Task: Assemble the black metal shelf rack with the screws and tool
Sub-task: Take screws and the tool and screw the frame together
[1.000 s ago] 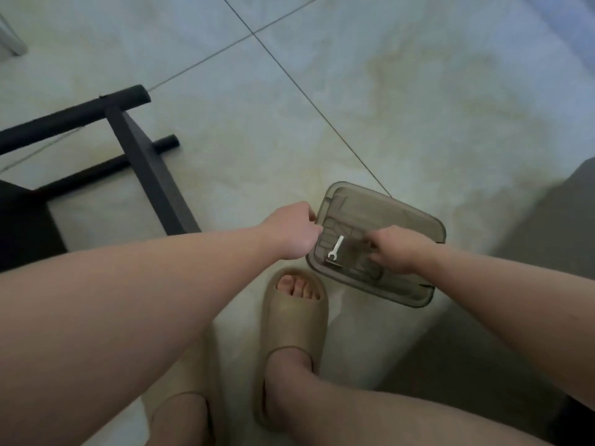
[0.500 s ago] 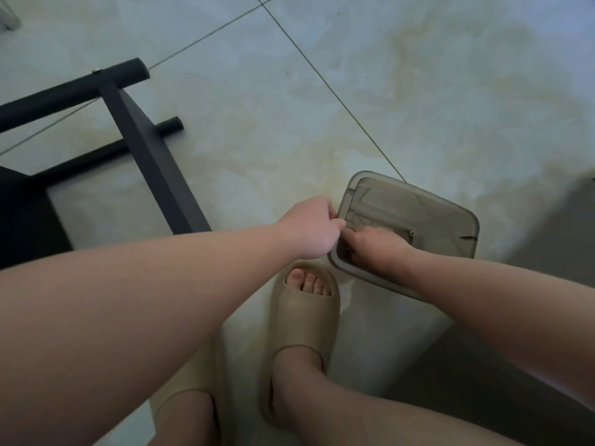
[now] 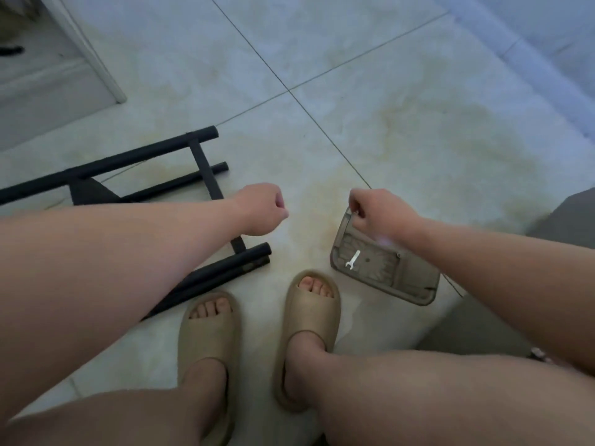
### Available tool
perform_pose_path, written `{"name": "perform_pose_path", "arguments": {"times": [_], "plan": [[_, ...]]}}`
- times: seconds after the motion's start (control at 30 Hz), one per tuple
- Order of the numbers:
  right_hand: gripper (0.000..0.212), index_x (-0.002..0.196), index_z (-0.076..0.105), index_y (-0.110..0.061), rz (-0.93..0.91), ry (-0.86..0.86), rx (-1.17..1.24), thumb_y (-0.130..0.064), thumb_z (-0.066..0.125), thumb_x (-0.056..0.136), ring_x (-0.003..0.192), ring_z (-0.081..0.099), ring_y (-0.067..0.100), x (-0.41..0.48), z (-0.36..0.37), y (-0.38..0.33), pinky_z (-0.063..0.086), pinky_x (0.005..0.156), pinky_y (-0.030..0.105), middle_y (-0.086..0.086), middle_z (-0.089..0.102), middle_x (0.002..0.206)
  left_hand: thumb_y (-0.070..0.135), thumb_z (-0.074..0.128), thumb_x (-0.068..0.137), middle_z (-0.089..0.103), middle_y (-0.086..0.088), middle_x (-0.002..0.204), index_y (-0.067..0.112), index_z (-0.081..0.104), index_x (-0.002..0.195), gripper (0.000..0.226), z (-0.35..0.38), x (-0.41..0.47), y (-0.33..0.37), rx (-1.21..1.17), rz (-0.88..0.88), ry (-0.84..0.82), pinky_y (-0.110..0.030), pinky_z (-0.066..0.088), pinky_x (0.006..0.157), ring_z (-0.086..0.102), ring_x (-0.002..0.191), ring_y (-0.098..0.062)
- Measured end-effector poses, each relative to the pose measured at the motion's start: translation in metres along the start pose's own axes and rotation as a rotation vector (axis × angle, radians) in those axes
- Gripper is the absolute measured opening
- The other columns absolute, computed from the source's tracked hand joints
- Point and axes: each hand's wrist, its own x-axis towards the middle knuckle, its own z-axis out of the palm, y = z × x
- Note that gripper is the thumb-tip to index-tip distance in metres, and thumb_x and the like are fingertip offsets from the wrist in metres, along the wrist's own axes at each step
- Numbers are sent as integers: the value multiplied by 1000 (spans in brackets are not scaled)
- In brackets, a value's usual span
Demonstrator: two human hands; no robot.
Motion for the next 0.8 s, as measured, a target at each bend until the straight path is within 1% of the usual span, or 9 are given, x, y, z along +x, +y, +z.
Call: {"name": "perform_pose_path", "arguments": {"times": [0.07,0.2,0.4,0.47,0.53,0.6,0.67,0.73,0.8], "plan": [[8,86,51,-17,-68,23,11,-10,55,85,81,54,32,-2,-15,-31,49,70,39,0,54,78,29,53,100,65,-3,117,15,62,105,17,-17,-21,-16,26,-32,48,-29,43,82,58,107,-23],[11,86,51,-18,-234,-10,-21,-9,57,86,87,55,30,0,-27,-89,50,74,39,0,56,87,29,52,101,62,-6,122,13,61,115,23,-34,-55,-54,39,-109,89,-33,46,92,57,114,-26],[10,97,63,-13,-293,-20,50,-9,58,90,93,56,26,21,-12,-140,50,79,37,0,61,92,28,54,100,66,-9,113,10,64,110,22,-44,-57,-108,-22,-228,141,-35,48,85,59,102,-27],[9,97,64,-14,-274,-17,92,-10,58,92,91,58,25,32,-1,-146,51,79,37,0,64,90,29,54,100,65,-8,117,11,63,116,25,-39,-44,-122,-57,-250,122,-34,47,87,59,106,-28],[6,91,62,-19,-229,-8,164,-14,62,95,85,60,23,45,13,-149,51,73,35,-3,65,86,32,54,101,63,-8,123,12,61,122,30,-33,-27,-135,-121,-277,121,-31,43,88,58,112,-28],[12,84,61,-22,-172,-12,279,-18,66,94,76,60,18,58,27,-150,48,63,27,-9,64,78,36,51,102,63,-8,125,11,61,125,36,-30,-8,-145,-220,-312,116,-30,39,86,57,114,-28],[16,80,63,-25,-142,-13,426,-18,70,92,69,59,12,70,36,-153,44,57,19,-11,63,71,40,46,103,65,-12,125,7,62,125,42,-27,12,-150,-368,-338,102,-34,45,87,61,111,-31],[16,80,66,-23,-127,-12,579,-14,73,90,66,57,11,77,43,-158,46,60,19,-9,63,69,41,43,104,67,-11,121,7,61,125,44,-21,30,-149,-542,-338,70,-39,52,89,69,101,-29],[15,80,68,-19,-139,-2,726,-7,73,89,66,58,14,81,48,-162,49,66,26,-3,62,69,44,41,104,70,-4,111,11,60,124,43,-15,41,-148,-666,-344,13,-35,57,80,73,87,-23]]}}
